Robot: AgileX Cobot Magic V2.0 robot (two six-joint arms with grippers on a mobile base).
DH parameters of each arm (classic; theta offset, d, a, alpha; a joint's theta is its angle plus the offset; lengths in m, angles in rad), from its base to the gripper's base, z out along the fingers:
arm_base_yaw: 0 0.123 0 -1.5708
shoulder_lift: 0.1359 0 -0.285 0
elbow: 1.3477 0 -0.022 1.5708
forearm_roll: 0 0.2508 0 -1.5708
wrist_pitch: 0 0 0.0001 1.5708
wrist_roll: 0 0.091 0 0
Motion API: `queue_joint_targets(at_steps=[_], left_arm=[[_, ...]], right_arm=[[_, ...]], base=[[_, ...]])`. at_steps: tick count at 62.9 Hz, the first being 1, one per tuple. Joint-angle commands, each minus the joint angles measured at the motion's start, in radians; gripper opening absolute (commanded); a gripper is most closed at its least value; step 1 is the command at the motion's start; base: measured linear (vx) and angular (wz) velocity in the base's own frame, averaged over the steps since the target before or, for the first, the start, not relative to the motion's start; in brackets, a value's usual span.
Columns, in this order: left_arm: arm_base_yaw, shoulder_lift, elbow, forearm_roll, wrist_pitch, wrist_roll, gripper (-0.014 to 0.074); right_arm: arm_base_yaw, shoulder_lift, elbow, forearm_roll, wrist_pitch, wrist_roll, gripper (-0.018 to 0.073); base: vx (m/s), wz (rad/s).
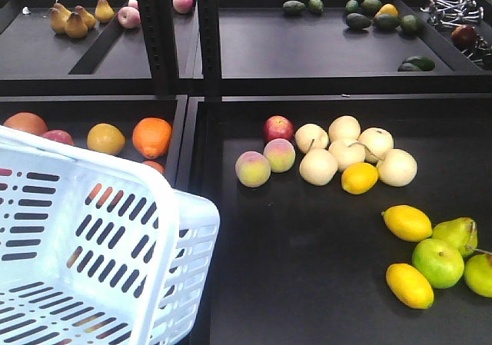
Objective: Pick three apples into basket with both arms
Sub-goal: 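Lift the basket by its handle with the left gripper, then turn the base away from the tables while holding the basket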
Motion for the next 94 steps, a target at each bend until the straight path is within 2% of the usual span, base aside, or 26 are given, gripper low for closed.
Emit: queue_joint_targets(at_steps=[1,56,94], left_arm=[[-0.001,0.019,-0.031,-0.018,-0.114,-0.006,-0.0008],[-0.001,0.020,-0.031,-0.017,-0.114,-0.006,-0.0008],[-0.001,0.020,-0.031,-0.017,-0.114,-0.006,-0.0008]], right_arm=[[-0.007,-0.014,0.014,-0.012,-0.075,-0.003,-0.0004],[-0.007,-0.014,0.014,-0.012,-0.075,-0.003,-0.0004],[-0.007,-0.014,0.014,-0.012,-0.076,-0.003,-0.0004]], base=[[0.00,0.00],[-0.02,0.04],[-0.11,0.45]])
